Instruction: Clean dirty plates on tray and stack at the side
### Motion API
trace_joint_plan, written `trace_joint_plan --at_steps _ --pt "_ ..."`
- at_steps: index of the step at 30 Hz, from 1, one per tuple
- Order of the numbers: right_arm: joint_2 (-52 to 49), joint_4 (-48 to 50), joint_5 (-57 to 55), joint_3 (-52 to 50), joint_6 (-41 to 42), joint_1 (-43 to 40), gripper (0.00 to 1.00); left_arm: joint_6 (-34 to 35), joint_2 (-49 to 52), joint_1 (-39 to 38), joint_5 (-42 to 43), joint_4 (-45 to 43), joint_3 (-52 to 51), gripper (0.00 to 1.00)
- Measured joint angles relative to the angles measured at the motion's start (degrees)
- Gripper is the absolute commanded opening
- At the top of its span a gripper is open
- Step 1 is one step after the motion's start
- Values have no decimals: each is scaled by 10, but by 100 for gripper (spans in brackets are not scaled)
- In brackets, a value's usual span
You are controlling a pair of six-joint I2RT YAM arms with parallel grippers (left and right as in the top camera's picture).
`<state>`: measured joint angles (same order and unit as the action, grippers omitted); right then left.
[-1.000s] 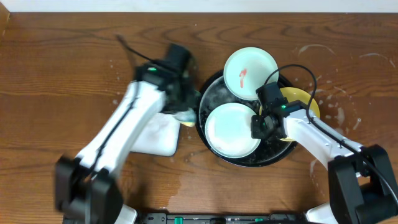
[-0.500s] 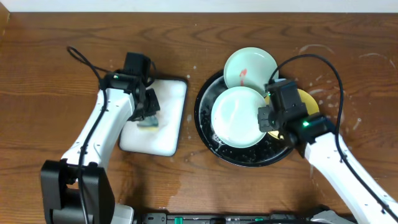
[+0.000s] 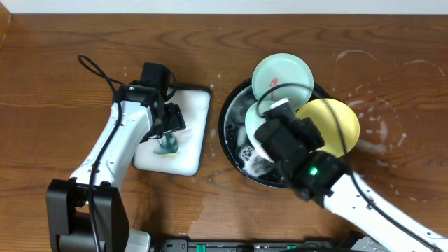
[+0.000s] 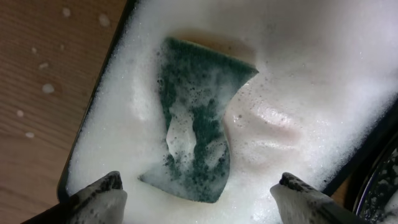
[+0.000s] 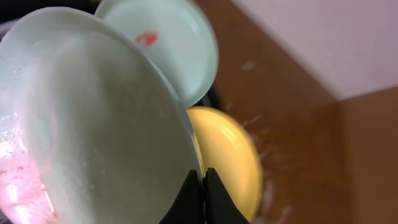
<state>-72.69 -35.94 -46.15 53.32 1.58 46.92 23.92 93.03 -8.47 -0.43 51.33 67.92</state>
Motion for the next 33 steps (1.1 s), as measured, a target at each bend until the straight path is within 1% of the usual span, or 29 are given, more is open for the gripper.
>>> trace_joint_plan --at_steps 4,10,17,27,29,33 --pt "0 16 -77 0 -55 49 1 0 0 0 0 0 0 81" --pt "0 38 -137 0 -122 82 1 0 0 0 0 0 0 81" --pt "0 41 -156 0 -142 99 1 0 0 0 0 0 0 82" --pt "0 67 -163 0 -143 106 1 0 0 0 0 0 0 82" --pt "0 66 -163 0 -120 106 1 0 0 0 0 0 0 82" --pt "0 62 -162 0 -37 106 1 0 0 0 0 0 0 82"
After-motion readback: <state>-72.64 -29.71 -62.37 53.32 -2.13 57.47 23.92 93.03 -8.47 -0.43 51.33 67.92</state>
